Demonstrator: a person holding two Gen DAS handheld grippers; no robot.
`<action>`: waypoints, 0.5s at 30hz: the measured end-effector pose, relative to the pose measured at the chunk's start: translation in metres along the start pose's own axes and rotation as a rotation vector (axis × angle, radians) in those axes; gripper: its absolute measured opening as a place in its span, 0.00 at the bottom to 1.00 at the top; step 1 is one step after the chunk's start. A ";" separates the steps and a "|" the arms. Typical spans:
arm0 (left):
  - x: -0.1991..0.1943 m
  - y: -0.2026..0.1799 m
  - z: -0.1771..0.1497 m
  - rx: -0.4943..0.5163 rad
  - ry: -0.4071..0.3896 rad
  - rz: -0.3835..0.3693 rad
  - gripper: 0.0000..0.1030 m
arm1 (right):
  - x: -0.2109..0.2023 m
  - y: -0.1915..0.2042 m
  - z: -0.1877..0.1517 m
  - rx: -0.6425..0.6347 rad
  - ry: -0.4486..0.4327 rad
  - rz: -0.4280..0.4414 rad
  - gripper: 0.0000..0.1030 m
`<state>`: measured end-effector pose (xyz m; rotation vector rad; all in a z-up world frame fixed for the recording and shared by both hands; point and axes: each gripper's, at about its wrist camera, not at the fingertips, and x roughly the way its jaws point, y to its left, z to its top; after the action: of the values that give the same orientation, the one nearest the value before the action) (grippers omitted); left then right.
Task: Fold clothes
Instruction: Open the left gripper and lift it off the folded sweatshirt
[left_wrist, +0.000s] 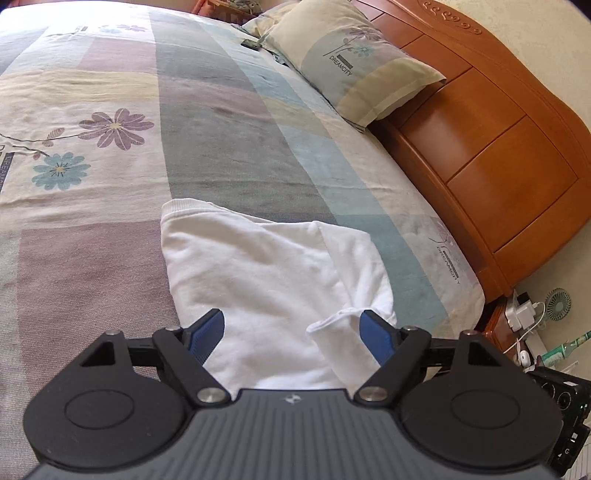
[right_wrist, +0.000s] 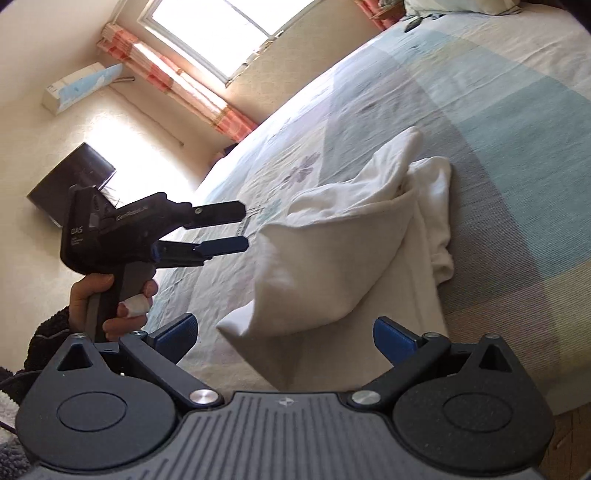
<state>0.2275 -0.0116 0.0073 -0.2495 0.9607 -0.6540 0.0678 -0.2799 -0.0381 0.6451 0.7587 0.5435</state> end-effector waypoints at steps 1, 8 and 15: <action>-0.001 0.000 -0.004 0.020 -0.002 0.002 0.78 | 0.010 0.005 -0.010 -0.022 0.020 0.017 1.00; -0.009 -0.011 -0.018 0.159 0.011 -0.028 0.78 | 0.077 0.043 -0.048 -0.232 -0.089 0.008 1.00; -0.002 -0.013 -0.026 0.091 0.083 -0.174 0.78 | 0.117 0.066 -0.091 -0.250 -0.032 0.058 1.00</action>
<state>0.2005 -0.0184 0.0001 -0.2281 0.9929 -0.8710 0.0556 -0.1282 -0.0948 0.4437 0.6309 0.6674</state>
